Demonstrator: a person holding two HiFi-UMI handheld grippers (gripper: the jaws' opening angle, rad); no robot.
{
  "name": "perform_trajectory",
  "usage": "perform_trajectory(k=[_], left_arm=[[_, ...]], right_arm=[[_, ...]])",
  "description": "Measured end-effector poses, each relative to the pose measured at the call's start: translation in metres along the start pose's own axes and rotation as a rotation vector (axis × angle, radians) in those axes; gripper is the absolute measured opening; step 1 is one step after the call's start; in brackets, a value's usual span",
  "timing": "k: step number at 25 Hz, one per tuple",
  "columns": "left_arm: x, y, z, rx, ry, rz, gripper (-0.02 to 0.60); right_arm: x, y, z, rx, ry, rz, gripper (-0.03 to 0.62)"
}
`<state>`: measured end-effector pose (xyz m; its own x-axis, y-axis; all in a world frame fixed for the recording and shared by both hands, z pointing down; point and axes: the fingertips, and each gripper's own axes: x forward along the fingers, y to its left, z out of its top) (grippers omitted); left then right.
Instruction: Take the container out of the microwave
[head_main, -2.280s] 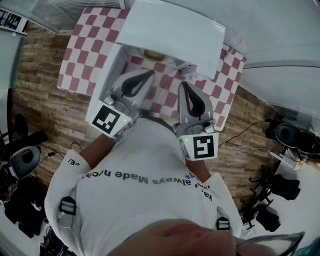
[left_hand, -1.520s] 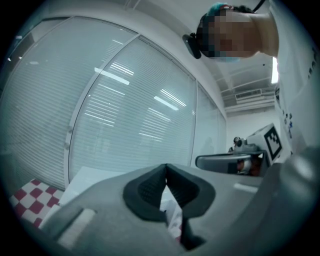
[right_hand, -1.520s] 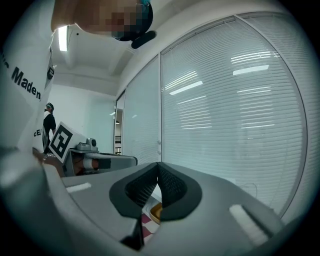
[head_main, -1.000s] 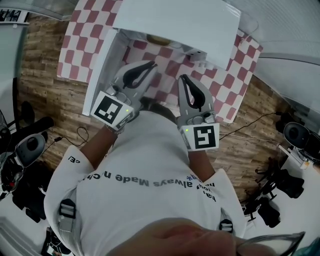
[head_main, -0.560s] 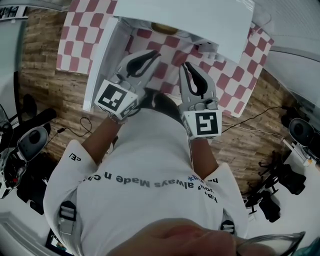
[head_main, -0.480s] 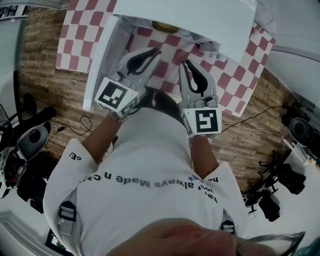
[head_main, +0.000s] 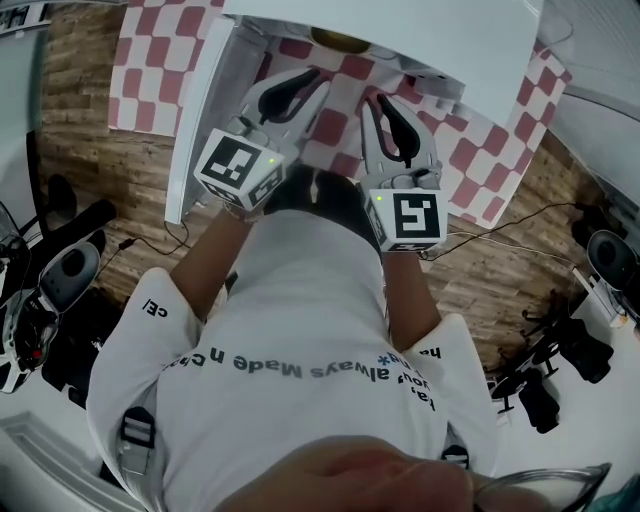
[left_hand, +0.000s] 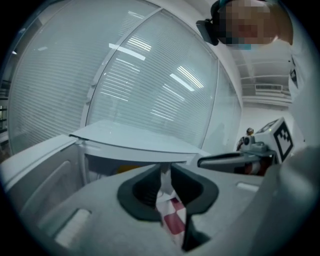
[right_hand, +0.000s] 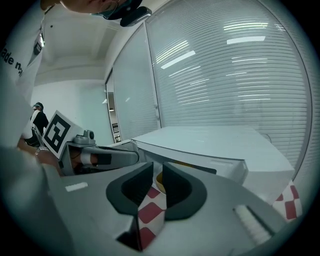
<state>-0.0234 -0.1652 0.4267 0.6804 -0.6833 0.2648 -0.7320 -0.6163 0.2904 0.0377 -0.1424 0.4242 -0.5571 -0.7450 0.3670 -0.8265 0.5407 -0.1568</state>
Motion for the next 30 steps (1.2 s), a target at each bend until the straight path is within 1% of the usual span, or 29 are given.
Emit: perform_trajectory(k=[6,11,16,30], left_arm=[[0.013,0.023,-0.019,-0.030,0.016,0.026,0.075],[0.025,0.044,-0.032,-0.038,0.028,0.040,0.079],[0.036,0.064,-0.044,-0.060,0.039,0.069,0.086],[0.069,0.108,-0.077,-0.113,0.072,0.131,0.116]], right_arm=[[0.025,-0.011,-0.017,0.027,0.023,-0.010,0.060],[0.049,-0.019,-0.030,0.053,0.044,-0.015,0.068],[0.069,-0.026,-0.042,0.070,0.064,-0.023,0.072],[0.112,-0.060,-0.077,0.108,0.110,-0.080,0.087]])
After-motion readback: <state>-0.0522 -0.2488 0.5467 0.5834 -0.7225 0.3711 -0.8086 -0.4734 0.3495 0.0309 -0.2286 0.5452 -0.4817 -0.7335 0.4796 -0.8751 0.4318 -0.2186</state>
